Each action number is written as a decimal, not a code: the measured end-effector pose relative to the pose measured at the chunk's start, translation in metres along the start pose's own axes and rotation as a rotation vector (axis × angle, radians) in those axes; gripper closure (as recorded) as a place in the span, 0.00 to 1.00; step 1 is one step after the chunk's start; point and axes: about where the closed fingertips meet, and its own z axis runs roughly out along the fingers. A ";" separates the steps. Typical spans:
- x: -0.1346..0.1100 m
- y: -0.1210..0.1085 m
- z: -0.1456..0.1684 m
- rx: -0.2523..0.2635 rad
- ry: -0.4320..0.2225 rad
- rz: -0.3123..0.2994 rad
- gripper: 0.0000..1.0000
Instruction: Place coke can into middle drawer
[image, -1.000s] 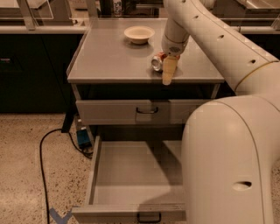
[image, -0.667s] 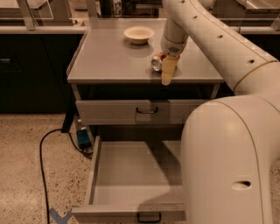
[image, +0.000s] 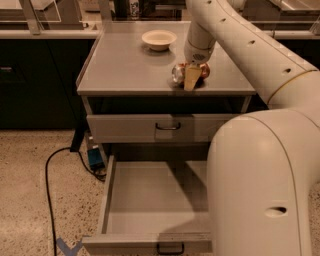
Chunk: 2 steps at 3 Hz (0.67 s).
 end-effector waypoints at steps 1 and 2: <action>0.000 0.000 0.000 0.000 0.000 0.000 0.64; 0.000 0.000 0.000 0.000 0.000 0.000 0.89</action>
Offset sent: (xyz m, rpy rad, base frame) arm 0.0000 0.0000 0.0000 0.0000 0.0000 0.0000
